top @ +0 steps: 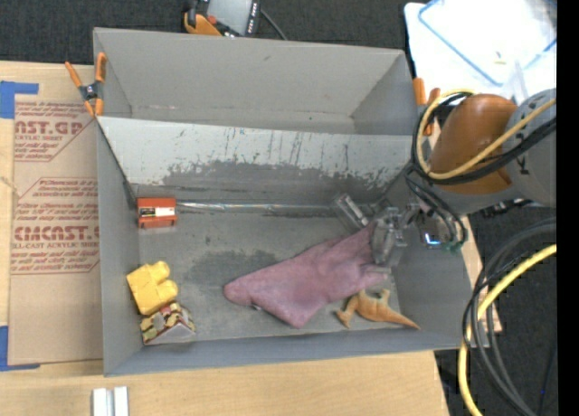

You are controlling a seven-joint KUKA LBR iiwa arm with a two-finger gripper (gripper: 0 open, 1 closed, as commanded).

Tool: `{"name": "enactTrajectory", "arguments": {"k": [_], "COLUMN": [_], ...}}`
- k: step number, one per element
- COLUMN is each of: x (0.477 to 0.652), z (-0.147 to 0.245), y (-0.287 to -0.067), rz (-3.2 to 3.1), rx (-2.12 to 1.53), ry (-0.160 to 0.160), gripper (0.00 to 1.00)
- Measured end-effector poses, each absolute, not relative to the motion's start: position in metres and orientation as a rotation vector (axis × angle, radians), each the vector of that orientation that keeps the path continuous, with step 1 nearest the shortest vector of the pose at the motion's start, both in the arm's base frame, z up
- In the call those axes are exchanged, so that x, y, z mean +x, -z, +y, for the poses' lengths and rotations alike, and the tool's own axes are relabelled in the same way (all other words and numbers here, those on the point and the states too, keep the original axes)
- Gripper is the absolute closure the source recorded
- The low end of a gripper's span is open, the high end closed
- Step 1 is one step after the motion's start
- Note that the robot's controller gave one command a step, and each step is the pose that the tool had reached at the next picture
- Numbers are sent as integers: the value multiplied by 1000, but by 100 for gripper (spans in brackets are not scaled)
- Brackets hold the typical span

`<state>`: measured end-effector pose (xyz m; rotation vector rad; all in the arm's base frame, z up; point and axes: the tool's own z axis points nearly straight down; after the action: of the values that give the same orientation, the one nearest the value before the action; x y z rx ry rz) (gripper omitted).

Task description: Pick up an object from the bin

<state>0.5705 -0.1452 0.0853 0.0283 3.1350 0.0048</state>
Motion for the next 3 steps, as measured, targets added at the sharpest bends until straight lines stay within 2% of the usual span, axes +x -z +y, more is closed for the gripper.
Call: {"name": "enactTrajectory", "arguments": {"k": [1, 2, 3], "x": [564, 566, 538], "z": [-102, -98, -134], "y": [-71, -71, -82], "rz": [3081, 3100, 3078], "rx": [-498, -385, -516], "ry": [3, -2, 0], "gripper": [100, 100, 100]}}
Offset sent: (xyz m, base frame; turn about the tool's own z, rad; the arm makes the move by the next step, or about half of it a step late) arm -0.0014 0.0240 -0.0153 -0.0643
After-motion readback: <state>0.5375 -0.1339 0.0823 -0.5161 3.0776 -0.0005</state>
